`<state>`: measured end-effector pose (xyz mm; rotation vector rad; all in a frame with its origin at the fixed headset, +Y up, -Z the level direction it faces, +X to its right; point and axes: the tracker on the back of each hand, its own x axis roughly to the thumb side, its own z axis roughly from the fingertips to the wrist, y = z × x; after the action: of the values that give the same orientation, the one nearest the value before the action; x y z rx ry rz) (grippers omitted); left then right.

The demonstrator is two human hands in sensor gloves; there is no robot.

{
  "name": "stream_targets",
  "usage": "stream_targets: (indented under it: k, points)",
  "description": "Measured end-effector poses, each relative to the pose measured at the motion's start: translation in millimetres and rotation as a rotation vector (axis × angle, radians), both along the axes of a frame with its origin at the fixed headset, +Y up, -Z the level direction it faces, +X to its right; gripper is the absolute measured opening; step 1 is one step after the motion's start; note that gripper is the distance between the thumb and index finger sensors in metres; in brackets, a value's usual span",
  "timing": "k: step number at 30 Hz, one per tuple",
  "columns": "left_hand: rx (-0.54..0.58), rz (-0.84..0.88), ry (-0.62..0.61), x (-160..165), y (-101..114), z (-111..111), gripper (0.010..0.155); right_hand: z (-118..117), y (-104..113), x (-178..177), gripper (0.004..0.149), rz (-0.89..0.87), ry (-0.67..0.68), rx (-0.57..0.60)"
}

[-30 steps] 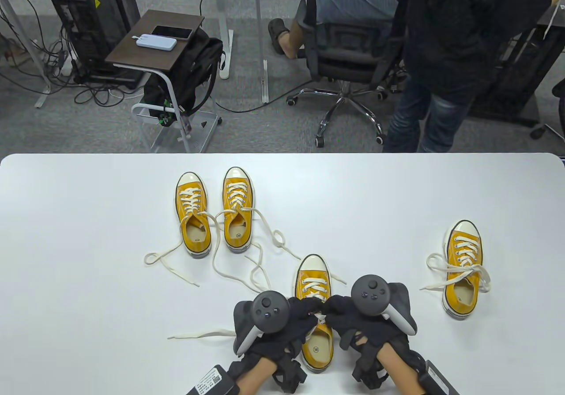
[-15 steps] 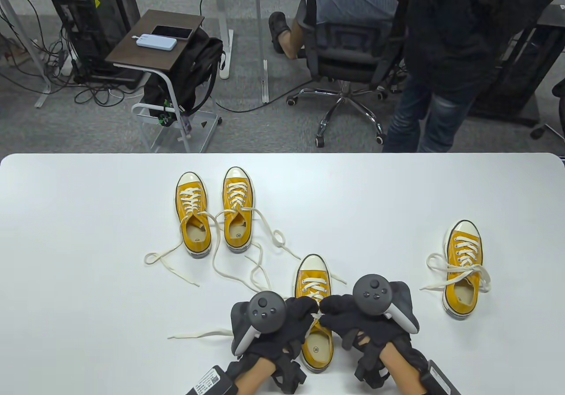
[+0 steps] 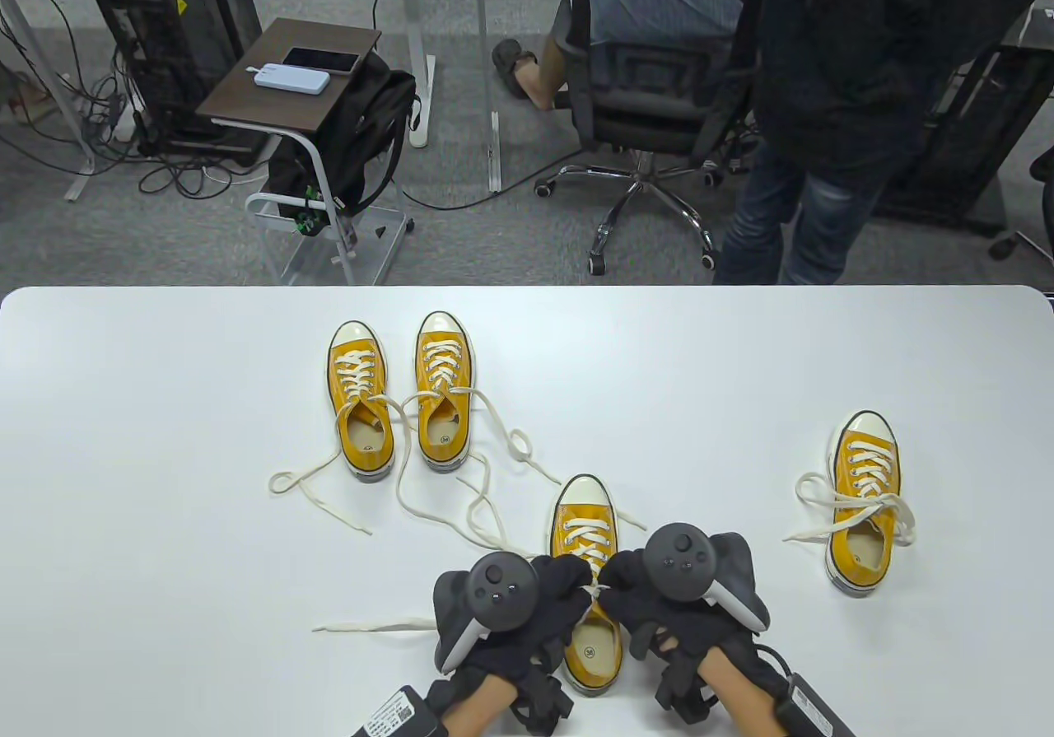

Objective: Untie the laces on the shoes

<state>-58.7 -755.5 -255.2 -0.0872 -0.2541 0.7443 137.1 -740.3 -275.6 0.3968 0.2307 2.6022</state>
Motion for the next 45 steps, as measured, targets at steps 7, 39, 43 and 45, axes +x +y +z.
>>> stream_targets:
  k: [7, 39, 43, 45]
  points:
    - [0.029, 0.06, 0.06, -5, -1, 3, 0.039, 3, 2, -2, 0.037, -0.013, -0.013, 0.094]
    - [0.017, 0.229, 0.17, -20, -7, 1, 0.042, 0, -1, 8, 0.037, -0.037, -0.084, 0.139]
    - [0.061, 0.212, 0.128, -17, -5, 2, 0.045, 2, 2, 0, 0.04, -0.049, -0.067, 0.195]
    - [0.082, 0.191, 0.133, -17, -3, 2, 0.037, 3, 4, 0, 0.04, -0.017, -0.073, 0.225]
